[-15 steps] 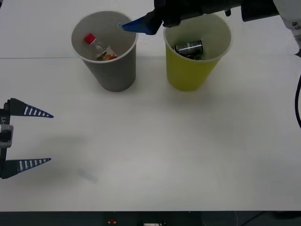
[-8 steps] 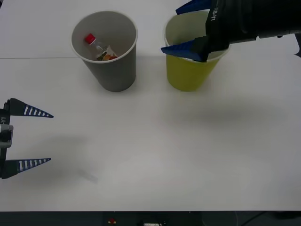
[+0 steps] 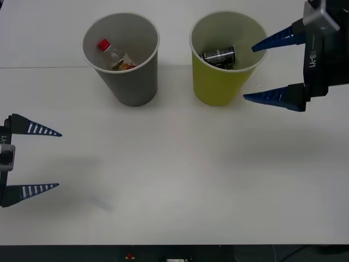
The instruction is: Put the can into the green bin and the plastic bottle into the gray bin
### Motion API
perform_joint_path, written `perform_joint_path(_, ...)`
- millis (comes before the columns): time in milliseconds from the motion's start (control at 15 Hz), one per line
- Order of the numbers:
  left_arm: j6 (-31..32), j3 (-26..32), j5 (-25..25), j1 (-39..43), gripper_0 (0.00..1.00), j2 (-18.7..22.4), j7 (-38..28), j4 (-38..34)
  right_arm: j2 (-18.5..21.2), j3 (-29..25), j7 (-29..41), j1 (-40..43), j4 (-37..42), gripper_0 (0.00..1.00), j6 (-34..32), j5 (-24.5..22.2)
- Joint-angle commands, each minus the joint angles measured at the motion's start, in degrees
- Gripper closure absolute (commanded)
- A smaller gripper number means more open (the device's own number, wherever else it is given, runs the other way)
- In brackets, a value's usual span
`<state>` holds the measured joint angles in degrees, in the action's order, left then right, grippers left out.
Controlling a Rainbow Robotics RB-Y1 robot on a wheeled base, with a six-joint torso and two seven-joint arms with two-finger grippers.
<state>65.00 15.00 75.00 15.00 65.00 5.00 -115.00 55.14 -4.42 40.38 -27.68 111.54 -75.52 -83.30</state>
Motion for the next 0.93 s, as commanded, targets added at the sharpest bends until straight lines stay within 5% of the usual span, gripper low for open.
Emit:
perform_joint_path(67, 0.00, 0.00, 0.00, 0.00, 0.00, 0.00, 0.00, 0.00, 0.59, -5.51, -4.96, 6.76, 1.14, 0.00, -2.61, 2.18)
perform_joint_path(933, 0.00, 0.00, 0.00, 0.00, 0.00, 0.00, 0.00, 0.00, 0.85, -21.42, -23.60, 33.83, 4.30, 0.00, -3.58, 8.86)
